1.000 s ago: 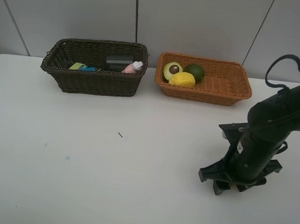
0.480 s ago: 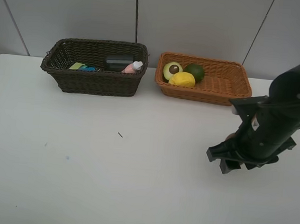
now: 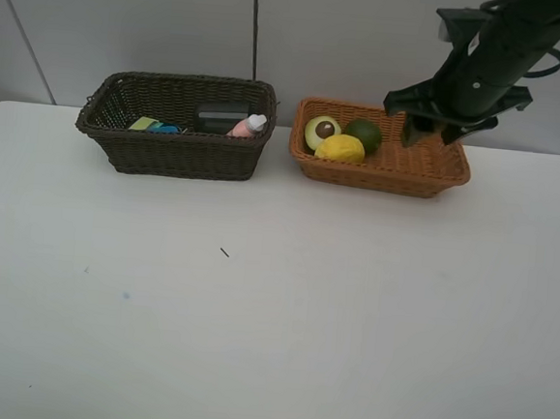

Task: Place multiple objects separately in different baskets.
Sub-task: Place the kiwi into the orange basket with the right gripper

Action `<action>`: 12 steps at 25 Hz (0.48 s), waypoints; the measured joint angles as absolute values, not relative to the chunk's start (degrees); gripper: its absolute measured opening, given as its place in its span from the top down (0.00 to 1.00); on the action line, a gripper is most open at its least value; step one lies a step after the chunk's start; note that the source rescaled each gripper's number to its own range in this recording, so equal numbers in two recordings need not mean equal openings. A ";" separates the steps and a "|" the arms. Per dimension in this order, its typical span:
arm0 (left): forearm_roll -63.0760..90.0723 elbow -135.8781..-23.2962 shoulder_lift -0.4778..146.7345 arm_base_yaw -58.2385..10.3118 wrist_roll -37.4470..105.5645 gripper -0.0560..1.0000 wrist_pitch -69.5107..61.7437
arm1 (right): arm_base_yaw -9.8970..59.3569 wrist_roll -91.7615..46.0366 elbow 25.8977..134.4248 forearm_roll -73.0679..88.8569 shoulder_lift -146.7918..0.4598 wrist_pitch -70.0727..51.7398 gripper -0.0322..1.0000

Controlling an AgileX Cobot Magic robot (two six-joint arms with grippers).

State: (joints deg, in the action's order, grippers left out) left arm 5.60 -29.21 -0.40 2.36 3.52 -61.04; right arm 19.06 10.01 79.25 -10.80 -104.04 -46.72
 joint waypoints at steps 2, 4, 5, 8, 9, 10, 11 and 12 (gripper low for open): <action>5.60 -29.21 -0.40 2.55 3.52 0.01 -61.04 | 17.17 7.61 85.63 -9.72 -109.35 -46.72 0.59; 5.60 -29.21 -0.40 2.62 3.52 0.01 -61.04 | 15.66 5.62 91.05 -9.28 -115.25 -46.72 0.59; 5.60 -29.21 -0.40 2.62 3.52 0.01 -61.04 | 15.12 5.04 93.70 -9.16 -117.59 -46.79 0.59; 5.60 -29.21 -0.40 2.62 3.52 0.01 -61.04 | 13.73 4.00 99.08 -9.04 -124.04 -47.63 0.59; 5.60 -29.21 -0.40 2.62 3.52 0.01 -61.04 | 13.59 3.95 100.20 -8.85 -125.62 -48.04 0.59; 5.60 -29.21 -0.40 2.62 3.52 0.01 -61.04 | 13.35 3.95 100.82 -8.60 -126.71 -48.23 0.59; 5.60 -29.21 -0.40 2.62 3.52 0.01 -61.04 | 13.12 4.13 101.08 -8.04 -127.45 -48.30 0.59; 5.60 -29.21 -0.40 2.62 3.52 0.01 -61.04 | 13.06 4.62 101.21 -7.60 -127.72 -48.30 0.55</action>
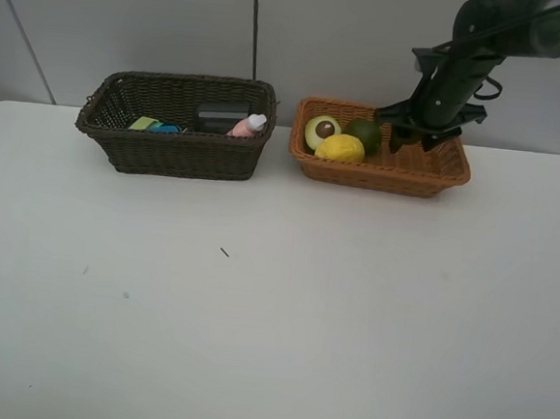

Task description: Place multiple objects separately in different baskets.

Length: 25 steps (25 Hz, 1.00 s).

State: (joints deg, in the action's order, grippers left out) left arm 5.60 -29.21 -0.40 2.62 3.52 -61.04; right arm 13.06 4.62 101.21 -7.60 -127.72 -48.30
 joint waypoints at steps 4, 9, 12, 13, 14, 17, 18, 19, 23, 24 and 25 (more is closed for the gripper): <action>5.60 -29.21 -0.40 2.62 3.52 0.01 -61.04 | 12.99 5.24 101.53 -4.97 -127.82 -48.62 0.10; 5.60 -29.21 -0.40 2.62 3.52 0.01 -61.04 | 12.94 5.29 101.58 -3.76 -125.74 -52.51 0.02; 5.60 -29.21 -0.40 2.62 3.52 0.01 -61.04 | 12.94 5.29 101.58 -3.83 -122.87 -56.27 0.02; 5.60 -29.21 -0.40 2.62 3.52 0.01 -61.04 | 12.94 5.29 101.58 -4.08 -121.54 -57.51 0.02; 5.60 -29.21 -0.40 2.62 3.52 0.01 -61.04 | 12.94 5.29 101.58 -4.38 -120.23 -58.46 0.02; 5.60 -29.21 -0.40 2.62 3.52 0.01 -61.04 | 12.94 5.88 99.01 -6.78 -113.48 -59.23 0.02; 5.60 -29.21 -0.40 2.62 3.52 0.01 -61.04 | 12.94 6.31 97.43 -7.76 -111.07 -59.47 0.02; 5.60 -29.21 -0.40 2.62 3.52 0.01 -61.04 | 12.94 6.88 95.64 -8.90 -108.07 -59.93 0.02; 5.60 -29.21 -0.40 2.62 3.52 0.01 -61.04 | 12.94 10.78 86.51 -12.39 -95.12 -62.47 0.02; 5.60 -29.21 -0.40 2.62 3.52 0.01 -61.04 | 12.94 11.67 84.13 -12.62 -91.38 -63.24 0.02; 5.60 -29.21 -0.40 2.62 3.52 0.01 -61.04 | 12.94 12.54 81.15 -12.75 -88.07 -63.86 0.02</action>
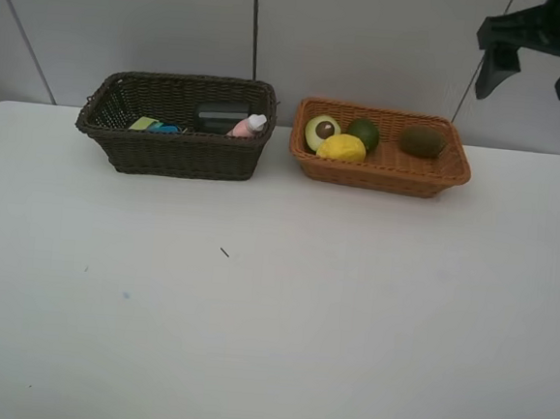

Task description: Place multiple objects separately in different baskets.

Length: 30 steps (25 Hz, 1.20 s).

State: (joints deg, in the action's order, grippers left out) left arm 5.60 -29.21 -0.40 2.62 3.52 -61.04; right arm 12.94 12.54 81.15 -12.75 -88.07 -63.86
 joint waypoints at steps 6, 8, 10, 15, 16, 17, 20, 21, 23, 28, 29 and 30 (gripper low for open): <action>5.60 -29.21 -0.40 2.62 3.52 0.01 -61.04 | 12.99 15.75 64.20 -12.12 -61.73 -65.36 0.02; 5.60 -29.21 -0.40 2.62 3.52 0.01 -61.04 | 12.99 16.44 59.05 -11.52 -53.23 -65.72 0.02; 5.60 -29.21 -0.40 2.62 3.52 0.01 -61.04 | 12.99 16.72 55.12 -11.32 -44.29 -66.63 0.02; 5.60 -29.21 -0.40 0.95 3.52 0.01 -61.04 | 12.99 16.88 47.11 -11.32 -24.83 -69.72 0.02; 5.60 -29.21 -0.40 0.62 3.52 0.01 -61.04 | 12.99 16.88 45.76 -11.32 -21.26 -69.97 0.02; 5.60 -29.21 -0.40 0.58 3.52 0.01 -61.04 | 12.99 16.88 44.72 -11.31 -17.87 -69.97 0.02; 5.60 -29.21 -0.40 0.58 3.52 0.01 -61.04 | 12.99 16.88 41.61 -11.26 -8.95 -70.01 0.02; 5.60 -29.21 -0.40 0.58 3.52 0.01 -61.04 | 12.99 16.88 40.93 -11.26 -5.96 -70.01 0.02; 5.60 -29.21 -0.40 0.58 3.52 0.01 -61.04 | 12.99 16.88 39.58 -11.25 -1.31 -70.14 0.02; 5.60 -29.21 -0.40 0.58 3.52 0.01 -61.04 | 12.92 14.29 38.61 -10.77 0.19 -70.30 0.02; 5.60 -29.21 -0.40 0.58 3.52 0.01 -61.04 | 12.93 14.01 38.39 -10.66 0.19 -70.16 0.02; 5.60 -29.21 -0.40 0.58 3.52 0.01 -61.04 | 12.93 13.82 38.03 -10.53 0.19 -70.06 0.02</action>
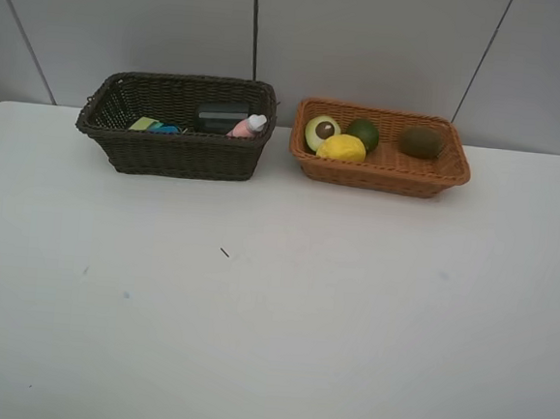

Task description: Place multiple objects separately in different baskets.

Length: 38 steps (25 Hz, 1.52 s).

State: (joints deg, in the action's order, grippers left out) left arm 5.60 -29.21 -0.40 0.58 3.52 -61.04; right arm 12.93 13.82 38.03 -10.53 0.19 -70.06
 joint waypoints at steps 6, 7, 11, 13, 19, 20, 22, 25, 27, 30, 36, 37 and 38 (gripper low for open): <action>5.60 -29.21 -0.40 0.58 3.52 0.01 -61.04 | 12.93 13.38 32.18 -10.90 0.19 -69.94 0.02; 5.60 -29.21 -0.40 0.58 3.52 0.01 -61.04 | 12.93 13.17 31.94 -11.11 0.19 -69.18 0.02; 5.60 -29.21 -0.40 0.58 3.52 0.01 -61.04 | 12.93 12.99 31.29 -12.35 0.19 -66.43 0.02; 5.60 -29.21 -0.40 0.58 3.52 0.01 -61.04 | 12.93 12.99 30.90 -12.65 0.19 -64.86 0.02; 5.60 -29.21 -0.40 0.58 3.52 0.01 -61.04 | 12.93 12.47 29.57 -12.46 0.19 -61.93 0.02; 5.60 -29.21 -0.40 0.58 3.52 0.01 -61.04 | 12.93 12.47 29.57 -12.46 0.19 -61.93 0.02; 5.60 -29.21 -0.40 0.58 3.52 0.01 -61.04 | 12.93 12.35 29.57 -12.41 0.19 -61.93 0.02; 5.60 -29.21 -0.40 0.58 3.52 0.01 -61.04 | 12.93 12.35 29.57 -12.41 0.19 -61.93 0.02; 5.60 -29.21 -0.40 0.58 3.52 0.01 -61.04 | 12.93 12.35 29.57 -12.41 0.19 -61.93 0.02; 5.60 -29.21 -0.40 0.58 3.52 0.01 -61.04 | 10.62 12.35 29.57 -12.41 0.19 -61.91 0.02; 5.60 -29.21 -0.40 0.58 3.52 0.01 -61.04 | 1.83 12.35 29.57 -12.41 0.19 -61.86 0.02; 5.60 -29.21 -0.40 0.58 3.52 0.01 -61.04 | 1.59 12.35 29.57 -12.41 0.19 -61.86 0.02; 5.60 -29.21 -0.40 0.58 3.52 0.01 -61.04 | 1.59 12.35 29.57 -12.41 0.19 -61.86 0.02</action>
